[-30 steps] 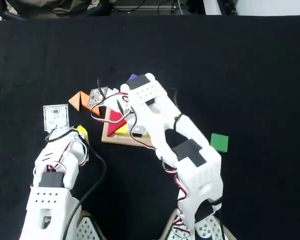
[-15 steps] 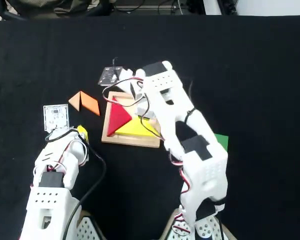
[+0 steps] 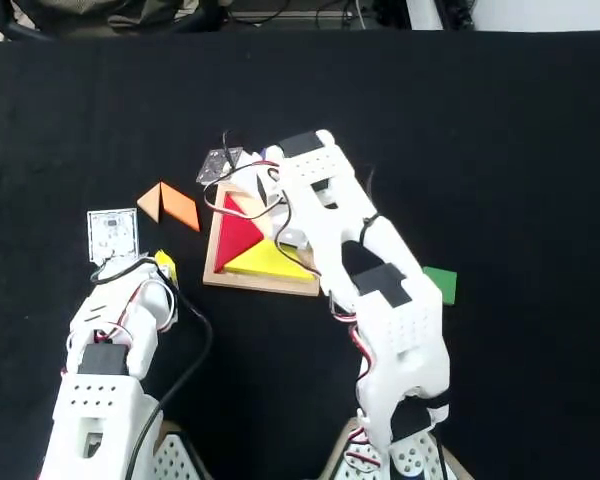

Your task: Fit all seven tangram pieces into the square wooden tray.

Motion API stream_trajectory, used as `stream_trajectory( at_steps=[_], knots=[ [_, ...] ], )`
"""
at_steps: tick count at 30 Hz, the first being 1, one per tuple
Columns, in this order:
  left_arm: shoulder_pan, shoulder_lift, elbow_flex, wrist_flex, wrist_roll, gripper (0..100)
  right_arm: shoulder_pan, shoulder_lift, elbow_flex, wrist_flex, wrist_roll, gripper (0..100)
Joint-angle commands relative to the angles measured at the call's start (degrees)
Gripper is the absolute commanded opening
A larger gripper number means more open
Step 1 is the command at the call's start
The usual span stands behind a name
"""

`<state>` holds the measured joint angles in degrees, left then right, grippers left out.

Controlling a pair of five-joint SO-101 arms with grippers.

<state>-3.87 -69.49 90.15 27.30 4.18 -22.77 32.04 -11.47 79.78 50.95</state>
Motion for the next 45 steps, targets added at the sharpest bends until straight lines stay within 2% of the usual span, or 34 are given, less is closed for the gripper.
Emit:
stream_trajectory(
  at_steps=[1, 8, 12, 17, 23, 25, 31, 35, 39, 40, 45],
  knots=[
    [0.7, -0.4, -0.4, -1.1, -0.5, 8, -1.4, 0.0, -1.5, 1.2, -0.4, 1.1],
    [0.7, -0.4, -0.4, -1.1, -0.5, 8, -4.0, -0.1, -1.1, 3.1, -1.9, 1.1],
    [0.7, -0.4, -0.4, -1.1, -0.5, 8, -4.9, -0.1, -1.5, -0.8, -5.5, 1.1],
    [0.7, -0.4, -0.4, -1.1, -0.5, 8, -5.2, -0.2, -1.5, -1.8, -5.6, 1.1],
    [0.7, -0.4, -0.4, -1.1, -0.5, 8, -1.1, -8.5, -1.7, 1.0, -6.1, 1.1],
    [0.7, -0.4, -0.4, -1.1, -0.5, 8, 1.4, -11.6, -1.3, 1.0, -9.8, 1.1],
    [0.7, -0.4, -0.4, -1.1, -0.5, 8, 4.7, -18.9, 6.2, -1.7, -33.0, 1.1],
    [0.7, -0.4, -0.3, -1.1, -0.5, 8, 4.5, -21.8, 19.2, -12.2, -34.2, 2.8],
    [0.7, -0.4, -0.3, -1.1, -0.5, 8, 4.8, -22.5, 25.0, -16.0, -41.5, 21.3],
    [0.7, -0.4, -0.3, -1.1, -0.5, 8, 5.3, -22.5, 25.0, -15.9, -42.6, 23.4],
    [0.7, -0.4, -0.3, -1.1, -0.5, 8, 5.5, -22.4, 25.0, -16.1, -43.0, 21.4]
  ],
)
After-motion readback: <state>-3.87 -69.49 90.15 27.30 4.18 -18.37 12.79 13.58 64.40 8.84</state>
